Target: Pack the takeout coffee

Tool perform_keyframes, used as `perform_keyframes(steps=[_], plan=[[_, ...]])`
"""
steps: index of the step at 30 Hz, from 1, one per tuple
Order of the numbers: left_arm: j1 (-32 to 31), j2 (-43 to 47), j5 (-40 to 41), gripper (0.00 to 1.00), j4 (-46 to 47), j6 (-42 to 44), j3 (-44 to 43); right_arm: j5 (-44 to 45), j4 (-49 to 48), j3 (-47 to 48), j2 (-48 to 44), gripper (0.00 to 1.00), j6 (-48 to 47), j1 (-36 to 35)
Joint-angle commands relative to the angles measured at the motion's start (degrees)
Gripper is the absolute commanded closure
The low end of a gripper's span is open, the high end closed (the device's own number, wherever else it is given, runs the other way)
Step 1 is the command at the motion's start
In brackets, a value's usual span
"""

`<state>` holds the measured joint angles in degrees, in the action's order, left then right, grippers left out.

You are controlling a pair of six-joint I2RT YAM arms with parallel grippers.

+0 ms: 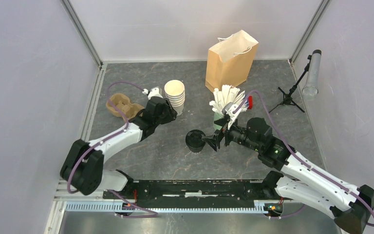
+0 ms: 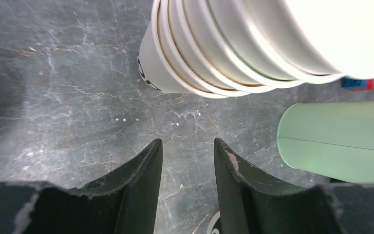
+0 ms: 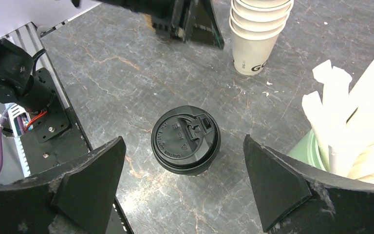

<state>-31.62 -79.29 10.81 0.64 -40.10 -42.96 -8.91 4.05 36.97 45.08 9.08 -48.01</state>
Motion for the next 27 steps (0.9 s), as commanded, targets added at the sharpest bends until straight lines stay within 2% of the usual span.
perform_keyframes(steps=[1, 7, 15, 22, 27], plan=[[0.0, 7.5, 7.0, 0.5, -9.3, 1.7, -6.0, 0.6, -0.3, -0.8, -1.7, 0.02, -0.2, 0.0], [-0.1, 10.1, 11.4, 0.49, -14.7, 5.8, -13.5, 0.1, -0.9, -1.2, -2.2, 0.02, 0.0, 0.0], [0.8, 2.5, 15.8, 0.48, -19.1, 10.6, -25.0, -0.1, -1.2, -1.6, -1.3, 0.02, 0.2, 0.0], [1.4, -2.3, 16.5, 0.53, -23.1, 11.4, -29.8, 0.3, -1.2, -1.8, -1.8, 0.02, -0.1, 0.0], [1.8, -3.8, 15.0, 0.54, -21.9, 13.9, -29.8, 0.1, -1.3, -1.9, -1.7, 0.02, -0.2, 0.0]])
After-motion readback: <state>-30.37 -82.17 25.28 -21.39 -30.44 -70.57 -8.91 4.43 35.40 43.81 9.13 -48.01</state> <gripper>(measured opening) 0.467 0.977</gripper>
